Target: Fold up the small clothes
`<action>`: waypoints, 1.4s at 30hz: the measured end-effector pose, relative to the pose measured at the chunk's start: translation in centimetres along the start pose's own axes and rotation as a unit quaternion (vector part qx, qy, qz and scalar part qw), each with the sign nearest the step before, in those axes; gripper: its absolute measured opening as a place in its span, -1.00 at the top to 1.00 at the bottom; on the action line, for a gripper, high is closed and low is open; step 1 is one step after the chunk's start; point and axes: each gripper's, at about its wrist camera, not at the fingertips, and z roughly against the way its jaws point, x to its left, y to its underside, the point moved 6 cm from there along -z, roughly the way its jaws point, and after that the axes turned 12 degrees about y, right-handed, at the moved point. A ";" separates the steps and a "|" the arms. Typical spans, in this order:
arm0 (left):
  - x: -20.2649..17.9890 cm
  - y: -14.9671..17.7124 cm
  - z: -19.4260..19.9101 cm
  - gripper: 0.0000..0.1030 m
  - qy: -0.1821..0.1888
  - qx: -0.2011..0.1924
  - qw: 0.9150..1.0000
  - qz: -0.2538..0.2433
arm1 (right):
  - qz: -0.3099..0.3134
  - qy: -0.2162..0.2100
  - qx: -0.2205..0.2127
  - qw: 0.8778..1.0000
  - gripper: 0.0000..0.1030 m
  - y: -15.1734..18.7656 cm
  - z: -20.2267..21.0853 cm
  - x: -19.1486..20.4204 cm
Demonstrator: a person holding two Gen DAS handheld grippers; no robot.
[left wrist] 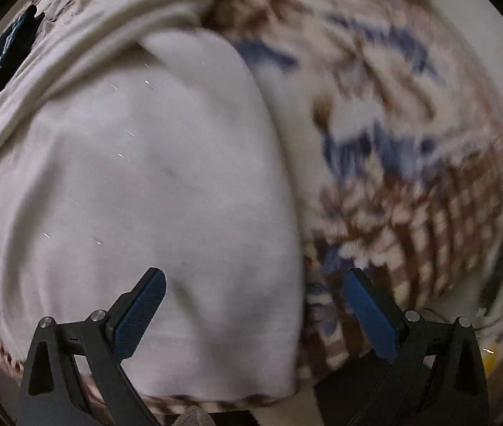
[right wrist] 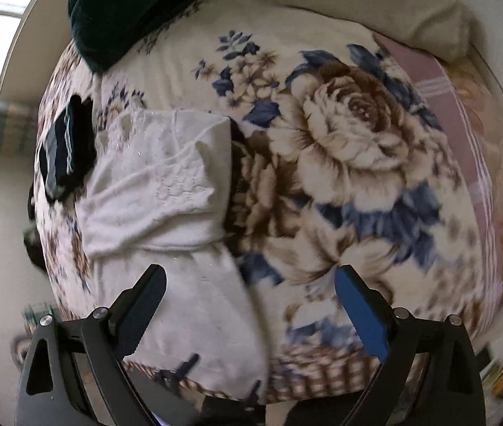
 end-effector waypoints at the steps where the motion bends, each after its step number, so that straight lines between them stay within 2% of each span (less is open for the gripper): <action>1: -0.3 0.4 -1.3 -1.00 -0.020 0.012 1.000 0.004 | 0.010 -0.001 0.002 1.000 -0.90 -0.7 -0.6 -0.2; 3: -0.3 0.5 -2.2 -1.00 -0.046 0.002 0.999 0.013 | 0.028 -0.013 0.012 0.999 -0.90 -2.2 -2.5 -0.1; 5: -0.1 0.4 -2.1 -0.98 -0.053 -0.019 0.998 0.024 | 0.040 -0.034 0.030 0.998 -0.90 -3.8 -5.2 0.7; 6: -0.1 0.4 -1.9 -0.82 -0.052 -0.031 0.998 0.030 | 0.043 -0.044 0.038 0.997 -0.90 -4.3 -6.3 1.2; 7: 0.1 0.6 -1.5 -0.46 -0.051 -0.041 0.997 0.033 | 0.045 -0.052 0.046 0.997 -0.90 -4.9 -7.5 1.7; 8: 0.3 0.8 -1.1 -0.23 -0.055 -0.051 0.996 0.037 | 0.050 -0.067 0.057 0.995 -0.90 -6.0 -9.3 2.7; 10: 0.6 1.2 0.1 0.61 -0.077 -0.069 0.994 0.040 | 0.056 -0.087 0.066 0.992 -0.90 -7.2 -11.3 4.0; 11: 0.7 1.3 0.5 0.72 -0.082 -0.074 0.993 0.042 | 0.059 -0.097 0.073 0.991 -0.90 -7.9 -12.5 4.8; 14: 1.4 1.9 2.1 0.79 -0.076 -0.090 0.991 0.061 | 0.054 -0.114 0.091 0.988 -0.90 -9.6 -15.5 6.2; 18: 2.1 2.5 4.3 0.81 -0.077 -0.107 0.989 0.072 | 0.044 -0.128 0.104 0.985 -0.89 -10.4 -17.3 7.0; 19: 2.3 2.9 5.1 0.81 -0.079 -0.112 0.988 0.076 | 0.037 -0.135 0.103 0.985 -0.79 -10.4 -17.4 7.0; 21: 2.7 3.3 6.4 0.81 -0.079 -0.119 0.986 0.088 | 0.029 -0.158 0.111 0.981 -0.13 -10.3 -17.6 7.4; 22: 3.1 3.6 7.0 0.81 -0.081 -0.122 0.985 0.093 | 0.029 -0.164 0.118 0.979 0.40 -10.2 -17.7 7.6; 23: 3.4 3.7 7.3 0.81 -0.083 -0.125 0.984 0.096 | 0.030 -0.165 0.120 0.979 0.47 -10.0 -17.8 7.8; 25: 4.1 3.9 8.0 0.81 -0.089 -0.128 0.982 0.105 | 0.044 -0.164 0.117 0.978 0.55 -9.5 -17.6 9.0; 28: 5.7 4.7 9.2 0.81 -0.095 -0.135 0.979 0.122 | 0.032 -0.166 0.107 0.980 0.64 -9.5 -17.0 10.2; 34: 10.3 5.0 14.0 0.82 -0.094 -0.174 0.968 0.156 | 0.012 -0.175 0.067 0.982 0.68 -10.4 -11.5 14.3; 39: 15.8 6.4 16.8 0.82 -0.075 -0.204 0.953 0.209 | 0.048 -0.125 0.045 0.990 0.69 -11.1 -7.5 21.1; 42: 19.7 7.4 17.4 0.82 -0.052 -0.217 0.941 0.254 | 0.082 -0.084 0.036 0.992 0.69 -11.7 -6.4 27.5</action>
